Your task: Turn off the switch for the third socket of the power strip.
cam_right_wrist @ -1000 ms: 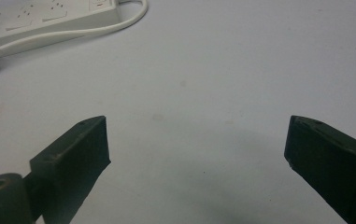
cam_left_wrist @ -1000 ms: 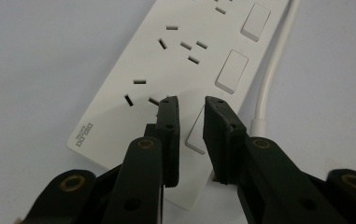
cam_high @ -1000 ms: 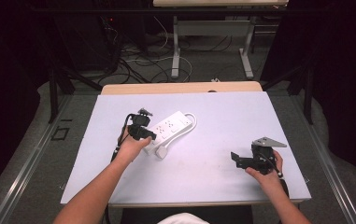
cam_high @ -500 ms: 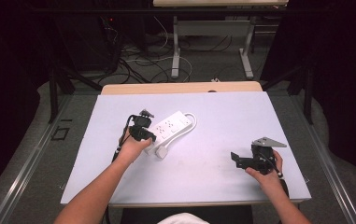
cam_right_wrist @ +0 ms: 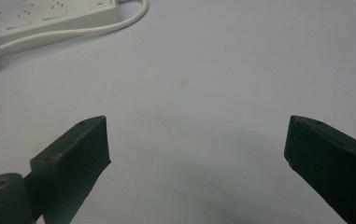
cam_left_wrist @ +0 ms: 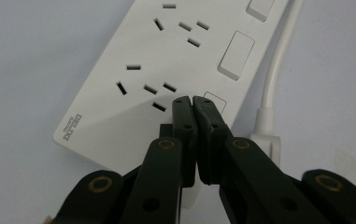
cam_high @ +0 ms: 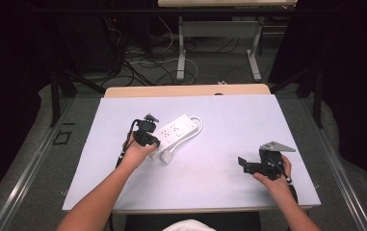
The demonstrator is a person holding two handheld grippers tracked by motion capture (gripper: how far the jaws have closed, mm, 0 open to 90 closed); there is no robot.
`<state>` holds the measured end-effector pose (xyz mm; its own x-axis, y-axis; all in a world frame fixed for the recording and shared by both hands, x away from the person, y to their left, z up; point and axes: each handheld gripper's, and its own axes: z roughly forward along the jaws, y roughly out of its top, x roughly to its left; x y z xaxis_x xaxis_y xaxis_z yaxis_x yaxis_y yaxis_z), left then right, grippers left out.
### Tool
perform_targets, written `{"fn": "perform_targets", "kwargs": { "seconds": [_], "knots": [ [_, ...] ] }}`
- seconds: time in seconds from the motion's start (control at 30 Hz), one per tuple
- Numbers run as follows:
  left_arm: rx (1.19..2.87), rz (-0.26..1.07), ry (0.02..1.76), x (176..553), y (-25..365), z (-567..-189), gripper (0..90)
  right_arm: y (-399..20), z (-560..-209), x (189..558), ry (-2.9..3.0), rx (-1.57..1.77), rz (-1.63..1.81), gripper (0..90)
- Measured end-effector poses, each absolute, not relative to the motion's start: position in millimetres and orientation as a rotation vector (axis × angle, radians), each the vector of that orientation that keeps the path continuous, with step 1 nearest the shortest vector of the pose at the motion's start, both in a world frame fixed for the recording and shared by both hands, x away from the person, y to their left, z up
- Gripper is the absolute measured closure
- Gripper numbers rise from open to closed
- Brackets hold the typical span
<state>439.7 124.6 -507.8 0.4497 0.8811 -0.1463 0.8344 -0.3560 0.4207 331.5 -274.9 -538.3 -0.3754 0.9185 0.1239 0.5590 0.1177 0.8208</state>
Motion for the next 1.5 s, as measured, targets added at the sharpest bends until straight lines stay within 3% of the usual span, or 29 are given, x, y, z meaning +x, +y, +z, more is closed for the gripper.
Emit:
{"fn": "perform_targets", "kwargs": {
  "seconds": [1.5],
  "knots": [
    [2.257,0.140,1.437,437.3,130.5,-510.4,87.9,-274.4,-539.0,331.9,1.985,1.442,1.165,6.3]
  ]
}}
